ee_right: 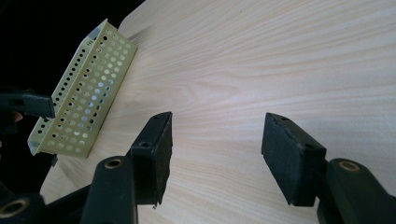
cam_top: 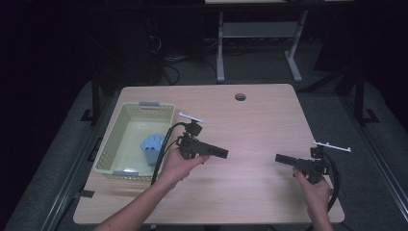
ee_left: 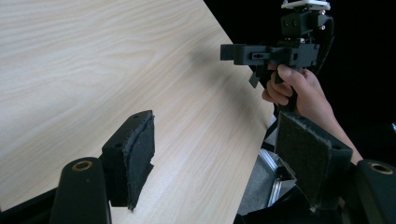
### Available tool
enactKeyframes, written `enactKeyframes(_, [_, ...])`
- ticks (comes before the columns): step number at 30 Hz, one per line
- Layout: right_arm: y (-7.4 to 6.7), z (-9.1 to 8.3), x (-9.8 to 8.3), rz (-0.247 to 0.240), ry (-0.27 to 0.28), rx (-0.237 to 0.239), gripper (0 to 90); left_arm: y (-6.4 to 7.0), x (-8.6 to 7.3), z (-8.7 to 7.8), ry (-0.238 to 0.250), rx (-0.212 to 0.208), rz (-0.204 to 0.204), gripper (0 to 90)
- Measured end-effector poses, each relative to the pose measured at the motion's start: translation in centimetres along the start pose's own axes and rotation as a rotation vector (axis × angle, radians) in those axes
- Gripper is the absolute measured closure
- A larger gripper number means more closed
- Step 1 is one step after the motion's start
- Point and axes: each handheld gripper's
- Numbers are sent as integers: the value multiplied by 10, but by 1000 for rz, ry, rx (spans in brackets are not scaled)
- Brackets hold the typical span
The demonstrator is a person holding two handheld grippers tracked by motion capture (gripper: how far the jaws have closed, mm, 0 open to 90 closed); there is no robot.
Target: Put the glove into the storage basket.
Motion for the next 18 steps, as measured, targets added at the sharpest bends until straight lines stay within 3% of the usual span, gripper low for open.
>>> enactKeyframes(18, [11, -14, -20, -3, 6, 18, 373, 0, -15, 29, -51, -17, 8, 276])
Point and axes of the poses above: each handheld gripper's, and its own axes: z roughly forward along the jaws, x roughly out of its top, y roughly to its right
